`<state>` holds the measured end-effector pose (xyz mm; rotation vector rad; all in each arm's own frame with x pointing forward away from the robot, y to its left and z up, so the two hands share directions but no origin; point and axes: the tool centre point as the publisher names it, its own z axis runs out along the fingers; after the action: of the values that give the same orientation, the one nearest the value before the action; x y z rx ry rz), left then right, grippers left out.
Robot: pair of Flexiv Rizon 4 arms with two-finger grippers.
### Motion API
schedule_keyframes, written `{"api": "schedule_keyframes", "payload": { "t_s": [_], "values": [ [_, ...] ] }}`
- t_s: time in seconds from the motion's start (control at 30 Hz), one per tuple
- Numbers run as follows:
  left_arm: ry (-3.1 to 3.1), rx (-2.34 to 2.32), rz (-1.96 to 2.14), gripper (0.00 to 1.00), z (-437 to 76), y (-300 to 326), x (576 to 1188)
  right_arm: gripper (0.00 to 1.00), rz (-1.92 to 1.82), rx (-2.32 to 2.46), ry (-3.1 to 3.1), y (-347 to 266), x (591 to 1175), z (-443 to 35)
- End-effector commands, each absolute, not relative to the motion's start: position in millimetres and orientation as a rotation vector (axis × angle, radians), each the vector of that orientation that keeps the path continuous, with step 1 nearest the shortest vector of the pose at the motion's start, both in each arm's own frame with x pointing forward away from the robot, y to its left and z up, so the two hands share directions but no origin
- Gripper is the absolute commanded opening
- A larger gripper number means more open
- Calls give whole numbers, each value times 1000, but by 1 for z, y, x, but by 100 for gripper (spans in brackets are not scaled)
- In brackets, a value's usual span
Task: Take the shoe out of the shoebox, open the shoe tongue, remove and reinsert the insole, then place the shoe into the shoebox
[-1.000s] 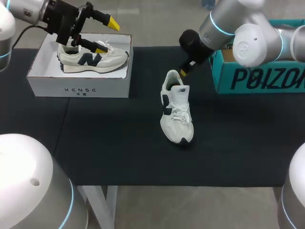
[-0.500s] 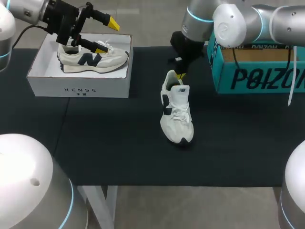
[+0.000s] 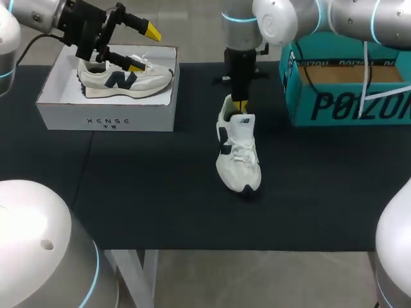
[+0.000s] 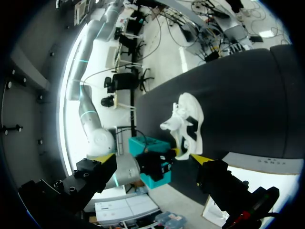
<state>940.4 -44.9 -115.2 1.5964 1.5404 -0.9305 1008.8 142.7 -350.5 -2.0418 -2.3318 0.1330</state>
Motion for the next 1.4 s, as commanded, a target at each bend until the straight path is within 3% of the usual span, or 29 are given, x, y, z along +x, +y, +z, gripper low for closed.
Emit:
{"api": "schedule_keyframes", "payload": {
  "t_s": [0.03,0.47,1.2,1.4],
  "values": [
    [1543,1598,-927,100,-115,-45,940,0,239,-2083,-2428,154,1010,-354],
    [1543,1598,-927,100,-115,-45,940,0,220,-2085,-2519,151,1004,-357],
    [1543,1598,-927,100,-115,-45,940,0,213,-2045,-2545,143,999,-420],
    [1543,1598,-927,100,-115,-45,940,0,198,-2037,-2516,146,993,-417]
  ]
}}
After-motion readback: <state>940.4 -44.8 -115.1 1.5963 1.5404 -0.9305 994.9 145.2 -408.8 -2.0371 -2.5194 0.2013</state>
